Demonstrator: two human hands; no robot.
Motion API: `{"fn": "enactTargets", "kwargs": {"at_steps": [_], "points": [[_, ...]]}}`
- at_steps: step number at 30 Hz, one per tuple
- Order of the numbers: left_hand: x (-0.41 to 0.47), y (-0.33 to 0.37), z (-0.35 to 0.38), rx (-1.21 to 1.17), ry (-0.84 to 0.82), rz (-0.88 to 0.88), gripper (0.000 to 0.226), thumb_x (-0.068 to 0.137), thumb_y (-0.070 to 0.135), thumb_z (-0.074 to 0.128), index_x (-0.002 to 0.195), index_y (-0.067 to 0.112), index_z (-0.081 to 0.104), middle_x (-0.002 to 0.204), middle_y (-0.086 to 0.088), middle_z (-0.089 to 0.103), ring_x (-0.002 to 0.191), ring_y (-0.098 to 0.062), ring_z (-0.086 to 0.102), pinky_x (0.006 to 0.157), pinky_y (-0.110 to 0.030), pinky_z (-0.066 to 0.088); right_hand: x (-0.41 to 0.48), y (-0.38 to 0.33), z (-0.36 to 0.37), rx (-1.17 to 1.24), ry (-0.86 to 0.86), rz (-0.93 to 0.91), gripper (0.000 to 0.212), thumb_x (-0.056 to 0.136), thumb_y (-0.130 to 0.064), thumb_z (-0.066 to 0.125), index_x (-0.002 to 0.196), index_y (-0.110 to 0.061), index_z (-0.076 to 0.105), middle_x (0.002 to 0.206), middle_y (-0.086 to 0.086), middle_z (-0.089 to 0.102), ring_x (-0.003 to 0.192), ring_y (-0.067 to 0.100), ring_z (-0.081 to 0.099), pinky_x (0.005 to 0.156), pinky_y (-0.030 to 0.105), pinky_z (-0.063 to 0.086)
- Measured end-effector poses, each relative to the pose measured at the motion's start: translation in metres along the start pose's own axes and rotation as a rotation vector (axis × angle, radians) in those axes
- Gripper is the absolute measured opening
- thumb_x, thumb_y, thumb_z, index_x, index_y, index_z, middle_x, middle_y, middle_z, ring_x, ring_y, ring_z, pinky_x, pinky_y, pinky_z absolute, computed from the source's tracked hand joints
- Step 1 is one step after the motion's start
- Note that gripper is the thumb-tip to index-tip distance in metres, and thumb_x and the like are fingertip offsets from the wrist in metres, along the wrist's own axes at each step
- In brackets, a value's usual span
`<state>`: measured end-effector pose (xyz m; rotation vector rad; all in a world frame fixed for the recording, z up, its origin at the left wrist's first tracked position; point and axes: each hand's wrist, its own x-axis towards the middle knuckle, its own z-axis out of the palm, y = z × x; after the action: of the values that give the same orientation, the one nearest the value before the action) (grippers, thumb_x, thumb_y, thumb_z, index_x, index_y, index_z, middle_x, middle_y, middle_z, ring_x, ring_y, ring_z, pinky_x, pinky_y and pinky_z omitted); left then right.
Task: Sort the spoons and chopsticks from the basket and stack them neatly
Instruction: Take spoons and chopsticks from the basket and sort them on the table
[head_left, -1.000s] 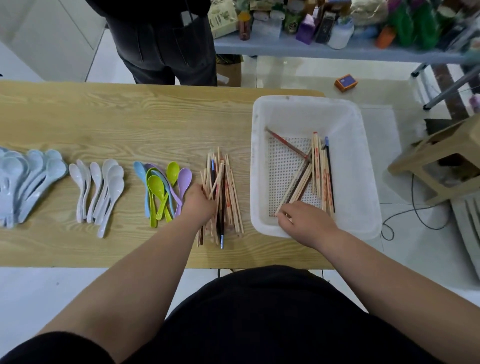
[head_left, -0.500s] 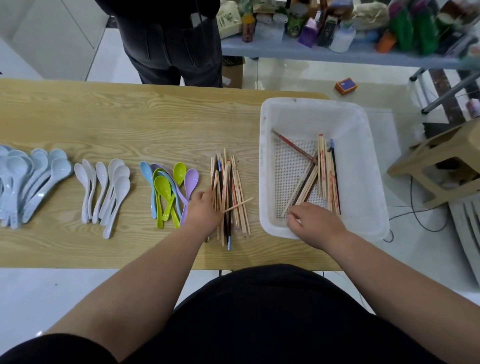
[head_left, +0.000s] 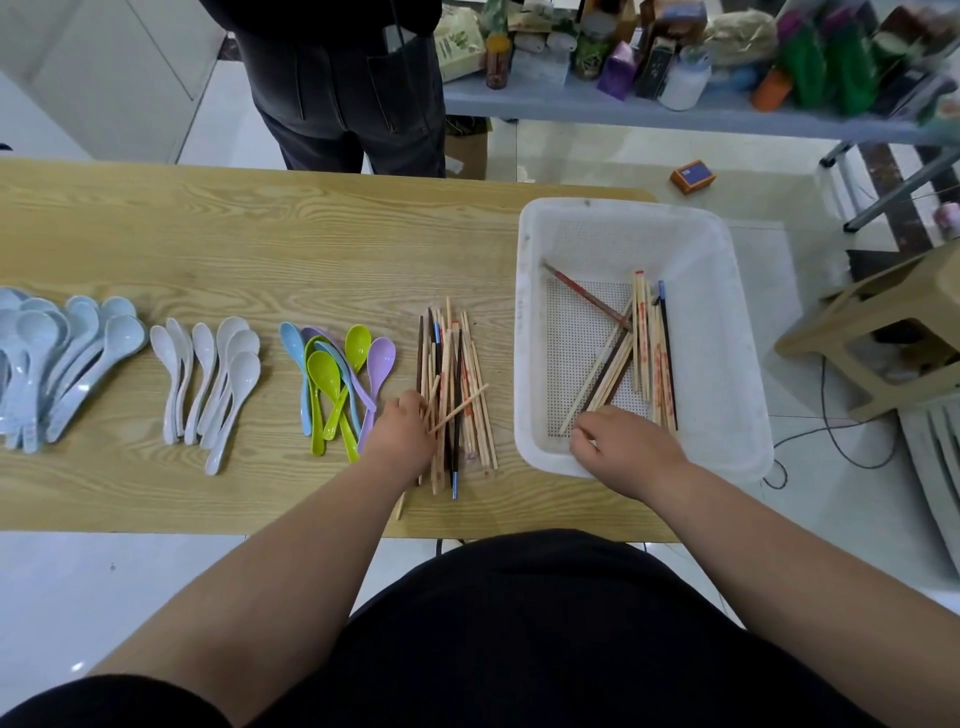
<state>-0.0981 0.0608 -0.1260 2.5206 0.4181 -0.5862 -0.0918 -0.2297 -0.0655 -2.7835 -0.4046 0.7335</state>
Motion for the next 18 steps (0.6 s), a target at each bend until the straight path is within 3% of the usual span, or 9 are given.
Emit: {"fn": "enactTargets", "kwargs": {"at_steps": [3, 6, 12, 18], "points": [[0.002, -0.008, 0.001, -0.069, 0.018, -0.005, 0.031, 0.088, 0.009, 0.056, 0.118, 0.014, 0.056, 0.106, -0.007, 0.065, 0.094, -0.026, 0.061, 0.068, -0.03, 0.044, 0.0, 0.001, 0.001, 0.004, 0.002, -0.009, 0.025, 0.101, -0.038, 0.035, 0.087, -0.028, 0.053, 0.087, -0.005, 0.053, 0.08, 0.013, 0.052, 0.058, 0.029, 0.033], [0.004, -0.007, -0.002, -0.173, 0.045, -0.031, 0.029, 0.086, 0.011, 0.058, 0.114, 0.017, 0.058, 0.085, 0.004, 0.063, 0.079, -0.018, 0.059, 0.055, -0.025, 0.037, 0.0, 0.002, 0.001, 0.014, 0.009, -0.017, 0.025, 0.1, -0.038, 0.035, 0.085, -0.029, 0.052, 0.085, -0.006, 0.053, 0.079, 0.013, 0.052, 0.057, 0.029, 0.032], [0.014, 0.007, -0.009, -0.293, 0.119, -0.015, 0.025, 0.089, 0.017, 0.063, 0.112, 0.018, 0.055, 0.082, 0.006, 0.062, 0.066, -0.01, 0.058, 0.055, -0.024, 0.039, 0.0, 0.003, 0.004, 0.021, 0.012, -0.011, 0.024, 0.099, -0.039, 0.034, 0.084, -0.029, 0.051, 0.086, -0.006, 0.054, 0.082, 0.015, 0.053, 0.063, 0.032, 0.039], [0.011, -0.003, -0.005, -0.088, 0.026, -0.037, 0.036, 0.079, 0.024, 0.068, 0.111, 0.013, 0.055, 0.096, -0.007, 0.064, 0.081, -0.026, 0.064, 0.07, -0.037, 0.055, 0.001, 0.005, 0.006, 0.016, 0.019, -0.012, 0.025, 0.099, -0.039, 0.034, 0.083, -0.029, 0.051, 0.085, -0.006, 0.053, 0.081, 0.015, 0.053, 0.063, 0.032, 0.039]]}}
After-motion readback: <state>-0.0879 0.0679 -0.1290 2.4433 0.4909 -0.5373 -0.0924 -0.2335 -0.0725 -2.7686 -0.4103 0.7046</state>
